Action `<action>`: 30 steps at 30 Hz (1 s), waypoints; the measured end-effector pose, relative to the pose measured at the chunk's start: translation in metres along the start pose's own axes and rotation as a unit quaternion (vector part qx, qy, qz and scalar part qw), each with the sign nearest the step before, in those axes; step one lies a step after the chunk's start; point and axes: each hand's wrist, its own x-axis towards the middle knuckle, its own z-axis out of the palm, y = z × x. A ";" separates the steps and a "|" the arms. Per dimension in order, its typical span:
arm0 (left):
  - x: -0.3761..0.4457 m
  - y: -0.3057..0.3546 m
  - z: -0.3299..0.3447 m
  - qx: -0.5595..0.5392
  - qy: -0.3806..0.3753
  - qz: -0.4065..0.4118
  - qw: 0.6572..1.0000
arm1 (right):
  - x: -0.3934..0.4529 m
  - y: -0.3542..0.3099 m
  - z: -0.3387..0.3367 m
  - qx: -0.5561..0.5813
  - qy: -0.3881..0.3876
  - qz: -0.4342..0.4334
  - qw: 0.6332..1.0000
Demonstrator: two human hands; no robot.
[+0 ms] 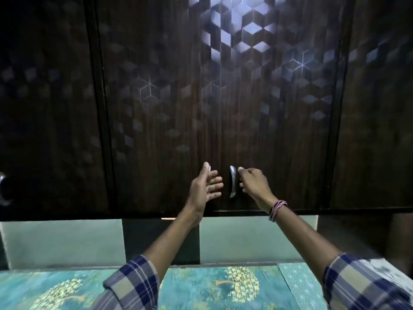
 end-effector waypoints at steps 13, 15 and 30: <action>-0.005 -0.032 0.005 -0.020 -0.001 -0.051 0.999 | -0.026 0.005 0.031 -0.060 0.043 0.004 0.997; -0.011 -0.032 0.008 -0.020 -0.007 -0.052 0.998 | -0.029 0.002 0.032 -0.069 0.045 0.006 0.997; -0.115 -0.025 0.070 -0.010 -0.007 0.008 1.000 | -0.140 0.011 -0.051 0.007 0.063 -0.056 0.996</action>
